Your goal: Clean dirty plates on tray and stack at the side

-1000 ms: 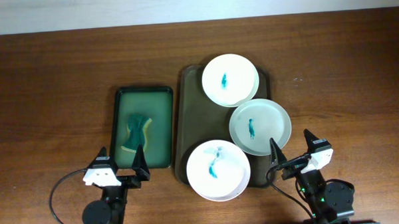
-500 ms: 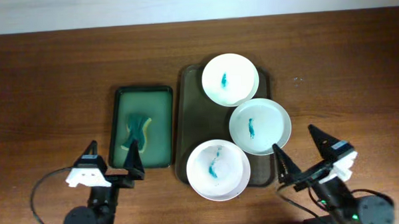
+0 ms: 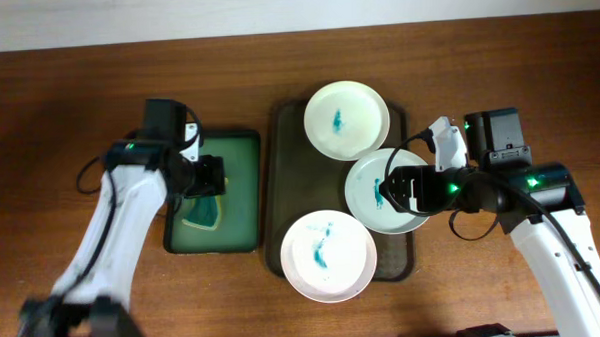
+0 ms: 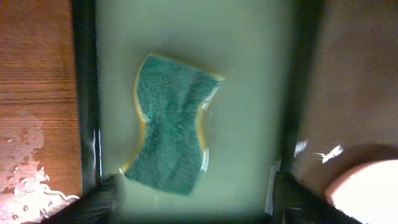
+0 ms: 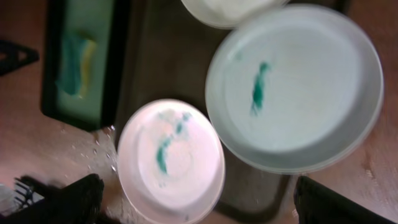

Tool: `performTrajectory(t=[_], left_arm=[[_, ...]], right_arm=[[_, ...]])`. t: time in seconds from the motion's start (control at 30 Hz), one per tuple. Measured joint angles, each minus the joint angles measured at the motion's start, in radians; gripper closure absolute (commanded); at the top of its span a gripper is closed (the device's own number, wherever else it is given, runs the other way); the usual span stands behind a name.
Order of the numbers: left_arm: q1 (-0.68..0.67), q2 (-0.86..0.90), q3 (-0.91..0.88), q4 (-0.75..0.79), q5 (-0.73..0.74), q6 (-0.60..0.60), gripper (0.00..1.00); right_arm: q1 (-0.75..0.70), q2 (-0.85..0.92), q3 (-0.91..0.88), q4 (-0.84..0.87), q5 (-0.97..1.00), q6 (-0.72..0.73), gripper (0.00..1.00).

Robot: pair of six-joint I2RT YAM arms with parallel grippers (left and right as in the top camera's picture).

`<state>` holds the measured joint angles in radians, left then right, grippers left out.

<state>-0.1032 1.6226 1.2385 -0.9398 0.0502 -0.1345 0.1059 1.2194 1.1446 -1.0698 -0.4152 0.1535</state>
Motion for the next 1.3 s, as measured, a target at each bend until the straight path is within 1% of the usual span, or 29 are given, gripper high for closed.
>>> performTrajectory(t=[0.03,0.07,0.1,0.13,0.2,0.23,0.27,0.3,0.33,0.37,0.4,0.43,0.5,0.53,0.57,0.6,0.63,0.73,0.8,0.83,0.93,0.97,1.0,1.03,1.1,1.17,1.2,1.23,1.3], left_arm=[[0.000,0.102,0.000,0.021,-0.026,0.001,0.40],[0.000,0.176,0.000,0.040,-0.042,0.003,0.55],[0.000,0.264,0.000,0.087,-0.064,0.004,0.85],[0.000,0.329,0.006,0.106,-0.073,0.003,1.00],[-0.001,0.340,0.018,0.123,-0.082,0.004,1.00],[-0.001,0.341,0.022,0.115,-0.083,0.006,1.00],[-0.001,0.342,0.029,0.102,-0.085,0.004,0.96],[-0.001,0.343,0.040,0.072,-0.085,0.004,0.52],[-0.001,0.343,0.057,0.029,-0.084,0.004,0.30],[-0.001,0.335,0.083,0.009,-0.073,0.008,0.23],[-0.001,0.317,0.097,0.005,-0.062,0.008,0.23],[-0.001,0.298,0.106,-0.008,-0.056,0.006,0.27],[-0.001,0.277,0.113,-0.045,-0.047,0.008,0.49],[-0.001,0.277,0.111,-0.039,-0.046,0.009,0.50],[-0.001,0.275,0.091,-0.002,-0.046,0.010,0.63],[-0.001,0.273,0.057,0.046,-0.046,0.008,0.91],[-0.001,0.271,-0.007,0.127,-0.046,0.008,1.00],[0.000,0.259,-0.047,0.175,-0.047,0.008,1.00],[0.000,0.258,-0.023,0.104,-0.037,0.008,1.00],[0.000,0.252,0.010,0.027,-0.024,0.008,1.00],[-0.024,0.158,0.218,-0.068,0.043,0.008,1.00],[-0.056,0.128,0.274,-0.062,0.073,0.008,1.00],[-0.103,0.100,0.311,-0.034,0.108,0.008,1.00],[-0.178,0.085,0.325,0.014,0.159,0.008,1.00],[-0.282,0.117,0.323,0.108,0.183,-0.008,1.00],[-0.417,0.217,0.326,0.179,0.218,-0.050,1.00],[-0.467,0.295,0.325,0.214,0.262,-0.084,1.00],[-0.474,0.319,0.325,0.233,0.280,-0.098,1.00],[-0.510,0.407,0.325,0.332,0.346,-0.159,1.00]], right_arm=[[0.000,0.001,0.000,-0.021,0.010,0.000,0.02],[0.000,0.002,0.000,-0.032,0.018,0.000,0.02],[0.000,0.002,0.000,-0.031,0.023,-0.001,0.02],[0.000,0.002,0.000,-0.033,0.026,0.000,0.09],[0.000,0.006,0.000,-0.034,0.055,0.011,0.21],[-0.008,0.014,0.000,-0.034,0.086,0.034,0.33],[-0.034,0.026,0.000,-0.034,0.105,0.050,0.34],[-0.074,0.035,0.000,-0.035,0.112,0.058,0.35],[-0.136,0.050,0.000,-0.043,0.120,0.060,0.33],[-0.199,0.068,0.000,-0.050,0.128,0.061,0.32],[-0.241,0.081,0.000,-0.060,0.128,0.060,0.33],[-0.299,0.106,0.001,-0.090,0.130,0.060,0.29],[-0.343,0.152,0.001,-0.124,0.130,0.026,0.27],[-0.343,0.164,0.001,-0.128,0.129,0.016,0.27],[-0.344,0.182,-0.002,-0.127,0.126,0.003,0.27],[-0.344,0.202,-0.008,-0.126,0.122,-0.002,0.27],[-0.344,0.213,-0.018,-0.121,0.119,-0.007,0.26],[-0.344,0.213,-0.019,-0.098,0.119,-0.026,0.26],[-0.344,0.213,-0.020,-0.042,0.119,-0.037,0.42],[-0.344,0.214,-0.021,-0.007,0.118,-0.037,0.48],[-0.344,0.222,-0.040,0.089,0.119,-0.048,0.50],[-0.344,0.245,-0.042,0.103,0.119,-0.049,0.50],[-0.344,0.287,-0.042,0.117,0.115,-0.055,0.56],[-0.343,0.370,-0.043,0.141,0.070,-0.105,0.62],[-0.320,0.470,-0.044,0.195,0.050,-0.134,0.74],[-0.285,0.560,-0.052,0.225,0.047,-0.137,0.78],[-0.262,0.592,-0.053,0.256,0.055,-0.126,0.90],[-0.254,0.594,-0.054,0.259,0.063,-0.124,0.93],[-0.223,0.594,-0.053,0.263,0.094,-0.090,0.94]])
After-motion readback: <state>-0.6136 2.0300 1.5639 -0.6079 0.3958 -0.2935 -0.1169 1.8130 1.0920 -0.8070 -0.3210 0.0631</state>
